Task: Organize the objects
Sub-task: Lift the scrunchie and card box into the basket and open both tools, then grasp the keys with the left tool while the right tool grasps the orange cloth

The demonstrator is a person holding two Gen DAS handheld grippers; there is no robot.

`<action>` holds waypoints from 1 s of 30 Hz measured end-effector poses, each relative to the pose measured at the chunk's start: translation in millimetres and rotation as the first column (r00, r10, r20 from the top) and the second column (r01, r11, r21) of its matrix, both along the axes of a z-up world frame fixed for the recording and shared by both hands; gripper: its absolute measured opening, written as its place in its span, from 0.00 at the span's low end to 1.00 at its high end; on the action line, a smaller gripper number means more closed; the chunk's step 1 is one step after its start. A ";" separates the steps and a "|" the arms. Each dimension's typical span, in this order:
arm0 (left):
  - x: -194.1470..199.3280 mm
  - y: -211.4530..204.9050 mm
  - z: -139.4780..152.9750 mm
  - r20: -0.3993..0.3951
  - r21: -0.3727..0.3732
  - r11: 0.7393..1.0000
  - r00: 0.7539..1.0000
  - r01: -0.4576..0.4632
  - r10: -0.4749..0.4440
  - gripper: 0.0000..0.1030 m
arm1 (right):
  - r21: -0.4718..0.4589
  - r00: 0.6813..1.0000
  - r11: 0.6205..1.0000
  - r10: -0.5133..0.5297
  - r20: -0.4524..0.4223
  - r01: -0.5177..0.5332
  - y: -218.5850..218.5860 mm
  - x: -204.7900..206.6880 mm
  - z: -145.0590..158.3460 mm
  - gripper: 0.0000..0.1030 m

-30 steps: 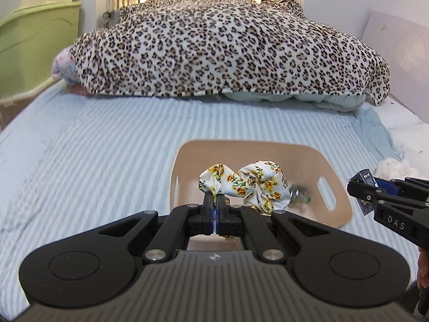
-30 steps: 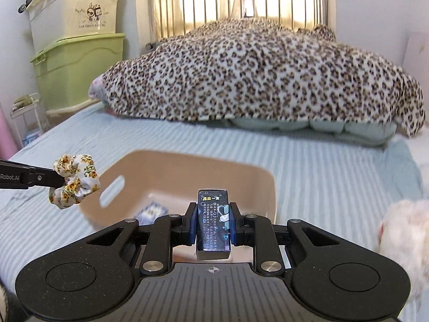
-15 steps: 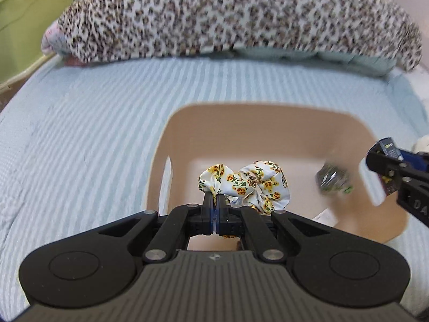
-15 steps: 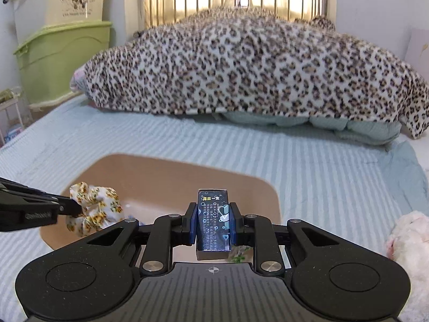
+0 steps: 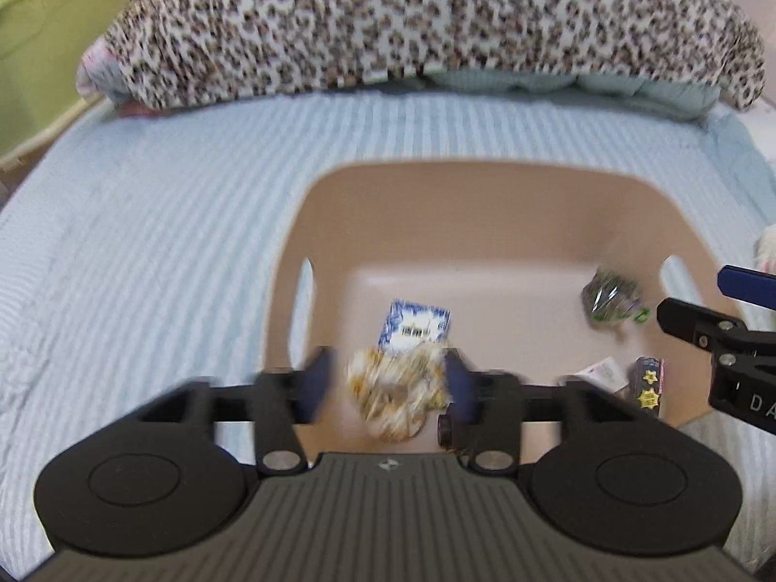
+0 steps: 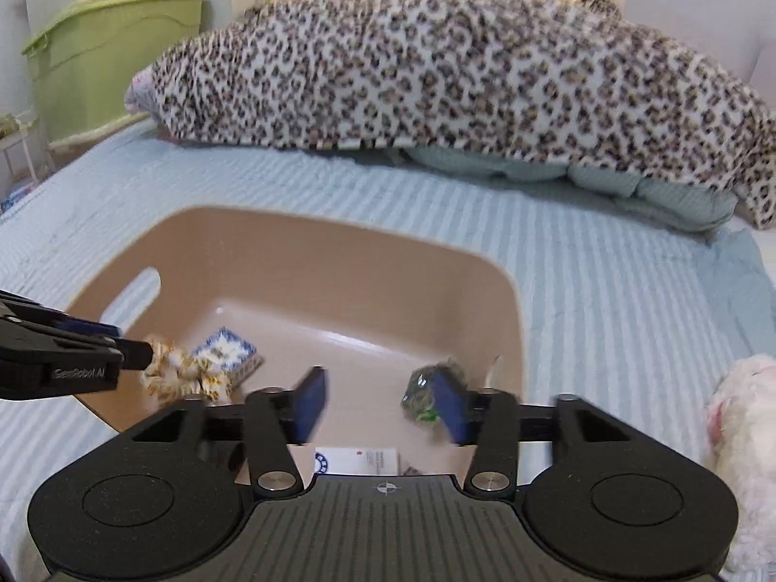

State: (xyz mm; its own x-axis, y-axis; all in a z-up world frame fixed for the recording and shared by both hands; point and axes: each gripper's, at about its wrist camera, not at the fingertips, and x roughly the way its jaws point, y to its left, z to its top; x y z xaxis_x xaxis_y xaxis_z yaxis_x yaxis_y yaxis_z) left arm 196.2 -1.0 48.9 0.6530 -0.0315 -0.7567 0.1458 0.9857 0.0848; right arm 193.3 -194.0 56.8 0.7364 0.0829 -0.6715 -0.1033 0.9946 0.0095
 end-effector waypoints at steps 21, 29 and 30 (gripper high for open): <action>-68.1 28.8 -22.2 -0.095 0.000 1.000 0.995 -0.029 0.029 0.84 | 0.041 0.999 0.999 -0.014 -0.045 0.016 -6.6 -85.2 -0.8 0.96; -62.3 28.3 -61.4 -0.194 0.004 0.999 0.980 -0.039 0.039 0.84 | 0.004 0.991 1.000 -0.018 -0.134 0.019 -2.1 -85.3 -37.0 0.96; -61.3 28.7 -65.3 -0.199 0.008 0.999 0.979 -0.041 0.042 0.84 | 0.012 0.989 1.000 -0.019 -0.146 0.021 -2.6 -83.7 -41.3 0.96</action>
